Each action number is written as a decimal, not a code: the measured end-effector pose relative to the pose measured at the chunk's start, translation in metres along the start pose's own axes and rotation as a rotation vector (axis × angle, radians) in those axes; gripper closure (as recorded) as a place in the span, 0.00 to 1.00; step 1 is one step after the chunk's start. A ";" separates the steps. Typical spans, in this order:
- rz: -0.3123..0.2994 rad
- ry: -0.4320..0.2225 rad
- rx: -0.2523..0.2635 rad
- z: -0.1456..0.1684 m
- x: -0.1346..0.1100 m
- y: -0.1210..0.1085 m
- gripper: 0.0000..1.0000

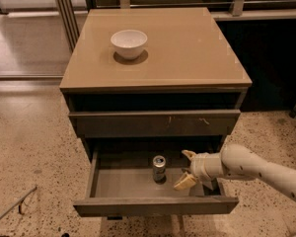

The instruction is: Pick redbull can from middle drawer and place on counter

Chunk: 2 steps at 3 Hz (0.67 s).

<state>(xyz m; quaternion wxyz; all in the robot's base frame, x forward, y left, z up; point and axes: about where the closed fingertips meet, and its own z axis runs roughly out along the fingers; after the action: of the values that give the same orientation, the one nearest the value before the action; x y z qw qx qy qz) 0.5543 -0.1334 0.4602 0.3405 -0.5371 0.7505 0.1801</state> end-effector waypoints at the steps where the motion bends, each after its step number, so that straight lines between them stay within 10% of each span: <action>1: 0.022 -0.049 0.007 0.024 0.003 -0.008 0.15; 2: 0.029 -0.102 -0.017 0.053 -0.005 -0.009 0.16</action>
Offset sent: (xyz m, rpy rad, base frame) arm 0.0413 0.0584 -0.0489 0.1729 -0.0080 0.0154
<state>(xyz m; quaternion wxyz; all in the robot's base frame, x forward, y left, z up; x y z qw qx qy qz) 0.5804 -0.0991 0.4271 0.3712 -0.5190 0.7383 0.2185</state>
